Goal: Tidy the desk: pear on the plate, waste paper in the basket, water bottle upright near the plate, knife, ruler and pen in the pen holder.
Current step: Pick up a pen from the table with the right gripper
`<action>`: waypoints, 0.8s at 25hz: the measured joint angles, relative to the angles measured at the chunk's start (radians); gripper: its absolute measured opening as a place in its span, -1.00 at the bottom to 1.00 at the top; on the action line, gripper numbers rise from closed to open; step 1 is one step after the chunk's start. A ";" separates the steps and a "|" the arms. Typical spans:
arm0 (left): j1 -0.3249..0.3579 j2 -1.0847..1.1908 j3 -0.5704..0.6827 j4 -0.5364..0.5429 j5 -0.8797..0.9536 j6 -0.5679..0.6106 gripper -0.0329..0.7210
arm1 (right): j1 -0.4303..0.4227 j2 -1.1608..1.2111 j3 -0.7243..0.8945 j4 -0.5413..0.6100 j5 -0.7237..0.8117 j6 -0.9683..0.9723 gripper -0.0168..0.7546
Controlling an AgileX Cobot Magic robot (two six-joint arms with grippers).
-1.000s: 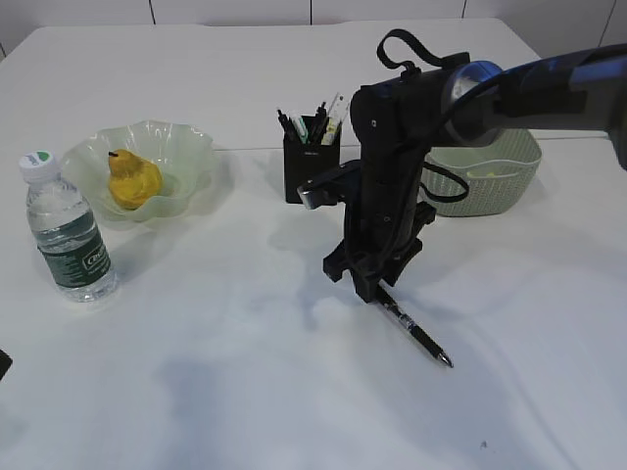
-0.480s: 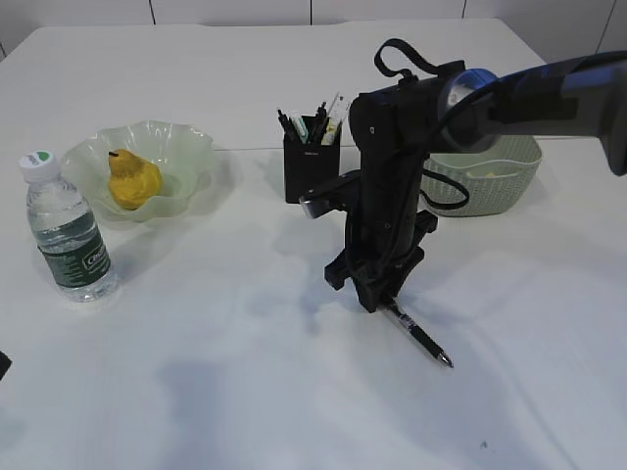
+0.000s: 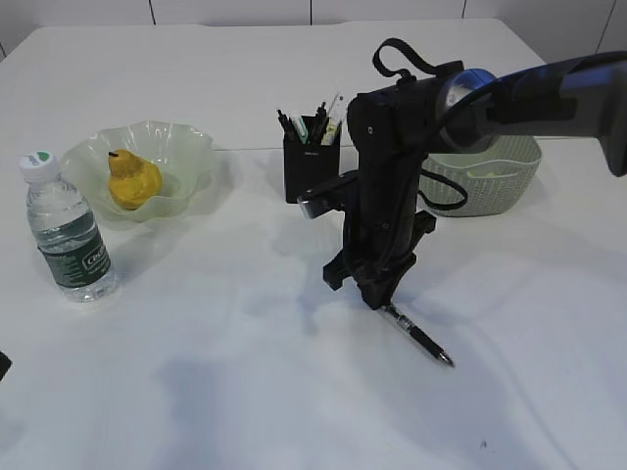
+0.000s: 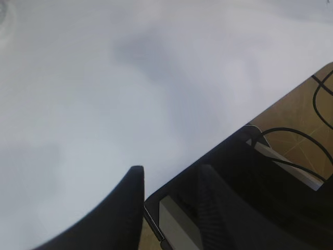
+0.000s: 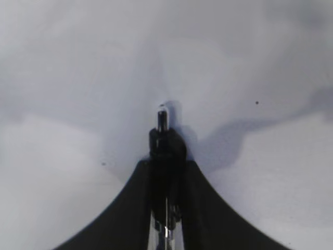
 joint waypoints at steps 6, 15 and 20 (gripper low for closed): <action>0.000 0.000 0.000 0.000 0.000 0.000 -0.28 | 0.000 0.000 -0.002 -0.016 0.002 0.007 -0.66; 0.000 0.000 0.000 0.000 0.000 0.000 -0.28 | 0.000 0.004 -0.101 -0.027 0.085 0.011 -0.67; 0.000 0.000 0.000 0.000 0.000 0.000 -0.28 | 0.000 -0.036 -0.157 -0.027 0.099 0.011 -0.67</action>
